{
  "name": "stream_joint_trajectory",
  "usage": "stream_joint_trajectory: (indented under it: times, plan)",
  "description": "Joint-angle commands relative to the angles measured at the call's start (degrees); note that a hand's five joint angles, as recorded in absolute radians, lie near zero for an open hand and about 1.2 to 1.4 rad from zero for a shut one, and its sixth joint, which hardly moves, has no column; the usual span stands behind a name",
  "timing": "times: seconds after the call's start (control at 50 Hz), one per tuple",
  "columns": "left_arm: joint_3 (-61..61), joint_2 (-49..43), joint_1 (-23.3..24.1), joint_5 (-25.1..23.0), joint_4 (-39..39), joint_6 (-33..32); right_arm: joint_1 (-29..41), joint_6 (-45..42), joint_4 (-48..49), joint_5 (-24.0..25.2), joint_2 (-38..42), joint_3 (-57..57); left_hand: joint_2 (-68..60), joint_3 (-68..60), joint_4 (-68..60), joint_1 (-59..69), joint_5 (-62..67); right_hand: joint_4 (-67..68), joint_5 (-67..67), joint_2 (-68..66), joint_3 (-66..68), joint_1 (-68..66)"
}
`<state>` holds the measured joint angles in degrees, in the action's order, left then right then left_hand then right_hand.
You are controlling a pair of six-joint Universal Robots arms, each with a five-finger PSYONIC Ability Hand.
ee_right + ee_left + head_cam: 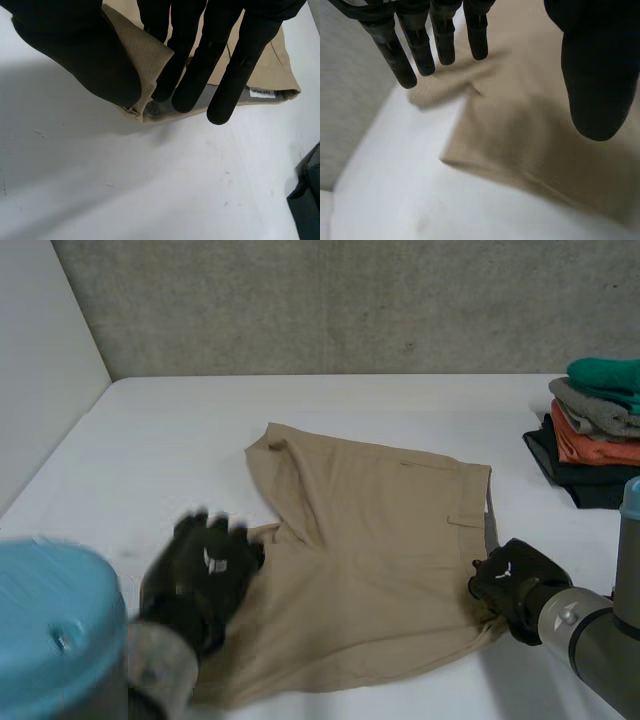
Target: Fold the laundry.
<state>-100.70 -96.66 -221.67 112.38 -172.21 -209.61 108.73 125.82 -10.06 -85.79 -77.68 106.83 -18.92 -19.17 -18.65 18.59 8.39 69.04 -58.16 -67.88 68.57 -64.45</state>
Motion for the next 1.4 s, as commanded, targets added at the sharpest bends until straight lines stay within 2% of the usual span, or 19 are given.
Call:
stream_joint_trajectory:
  times: [0.02, 0.08, 0.1, 0.18, 0.24, 0.32, 0.46, 0.52, 0.58, 0.64, 0.76, 0.84, 0.96, 1.02, 1.12, 1.14, 1.2, 1.34, 1.4]
  plan:
    - [6.21, -2.03, -10.69, -12.94, -12.95, -0.45, 0.08, 0.83, 4.08, 0.53, 0.25, 0.84, 0.29, 0.54, 0.03, 0.03, 0.23, 10.96, -11.84, -12.12, 11.43, -15.55]
    - [8.23, -6.33, -15.18, -20.77, -16.92, -0.63, 0.08, 2.05, 5.49, 0.62, 0.43, 1.19, -2.72, -2.47, -2.99, 3.04, 3.25, 10.96, -11.84, -12.12, 11.43, -15.55]
    - [9.89, -10.09, -17.63, -25.67, -18.32, -0.54, 0.08, 2.5, 5.75, 0.62, 0.51, 1.28, -4.4, -4.15, -4.67, 4.72, 4.93, 10.96, -11.84, -12.12, 11.43, -15.55]
    - [15.51, -18.27, -21.24, -33.95, -20.36, -0.89, 0.17, 4.96, 6.63, 0.71, 0.78, 1.54, -8.78, -8.53, -9.04, 9.1, 9.3, 10.96, -11.84, -12.12, 11.43, -15.55]
    - [21.14, -24.95, -22.31, -36.35, -20.62, -2.73, 0.17, 6.02, 7.25, 0.71, 0.87, 1.72, -12.47, -12.22, -12.73, 12.79, 12.99, 10.96, -11.84, -12.12, 11.43, -15.55]
    - [27.55, -33.82, -24.24, -37.14, -20.71, -7.2, 0.08, 6.19, 8.13, 0.62, 0.95, 1.8, -14.34, -14.09, -14.61, 14.66, 14.87, 10.96, -11.84, -12.12, 11.43, -15.55]
    - [35.47, -43.77, -24.6, -36.53, -20.97, -11.88, 0.08, 6.28, 9.62, 0.62, 0.95, 2.24, -23.24, -22.99, -23.5, 23.56, 23.76, 10.96, -11.84, -12.12, 11.43, -15.55]
    - [36.71, -45.28, -24.69, -36.44, -21.06, -11.7, -0.01, 6.28, 10.06, 0.53, 0.95, 2.33, -37.5, -37.25, -37.77, 37.82, 38.02, 10.96, -11.84, -12.12, 11.43, -15.55]
    - [36.89, -45.54, -24.6, -35.91, -21.76, -11.7, 0.08, 6.37, 10.06, 0.53, 0.95, 2.51, -60.69, -60.44, -60.96, 61.01, 61.22, 10.96, -11.84, -12.12, 11.43, -15.55]
    - [35.67, -44.49, -24.34, -31.97, -21.59, -11.53, 0.08, 6.37, 10.06, 0.53, 0.95, 2.6, -61.08, -60.83, -61.35, 61.41, 61.61, 10.96, -11.84, -12.12, 11.43, -15.55]
    - [30.67, -39.76, -23.72, -16.35, -21.5, -11.53, 0.17, 6.46, 10.06, 0.62, 0.95, 2.77, -61.08, -60.83, -61.35, 61.41, 61.61, 10.96, -11.84, -12.12, 11.43, -15.55]
    - [29.51, -38.95, -23.54, -14.2, -20.89, -11.62, 0.17, 6.46, 10.06, 0.62, 0.95, 2.86, -61.08, -60.83, -61.35, 61.41, 61.61, 10.96, -11.84, -12.12, 11.43, -15.55]
    - [29.16, -38.34, -22.23, -14.38, -20.27, -11.09, 0.17, 6.54, 10.06, 0.62, 0.95, 3.3, -61.08, -60.83, -61.35, 61.41, 61.61, 10.96, -11.84, -12.12, 11.43, -15.55]
    - [29.16, -37.99, -21.35, -15.95, -22.9, -9.34, 0.08, 6.54, 10.06, 0.62, 0.95, 3.47, -19.0, -18.75, -19.27, 19.32, 19.53, 10.96, -11.84, -12.12, 11.43, -15.55]
    - [30.21, -36.58, -22.22, -27.02, -25.81, -4.41, 0.08, 6.54, 10.06, 0.62, 0.95, 3.56, -9.99, -9.73, -10.25, 10.31, 10.51, 10.96, -11.84, -12.12, 11.43, -15.55]
    - [30.74, -36.93, -22.75, -30.52, -25.55, -4.06, -0.01, 6.54, 10.06, 0.62, 0.95, 3.56, -8.64, -8.39, -8.9, 8.96, 9.16, 10.96, -11.84, -12.12, 11.43, -15.55]
    - [32.4, -38.94, -23.02, -33.97, -24.23, -3.97, -0.01, 6.54, 10.06, 0.62, 0.95, 3.56, -6.95, -6.7, -7.22, 7.27, 7.48, 10.96, -11.84, -12.12, 11.43, -15.55]
    - [39.0, -46.06, -23.28, -33.89, -21.06, -4.32, 0.08, 6.98, 10.15, 0.62, 0.95, 3.56, -10.13, -9.88, -10.4, 10.45, 10.65, 10.96, -11.84, -12.12, 11.43, -15.55]
    - [41.2, -48.18, -23.37, -33.54, -20.8, -4.32, 0.08, 7.25, 10.15, 0.71, 0.95, 3.56, -23.06, -22.8, -23.32, 23.38, 23.58, 10.96, -11.84, -12.12, 11.43, -15.55]
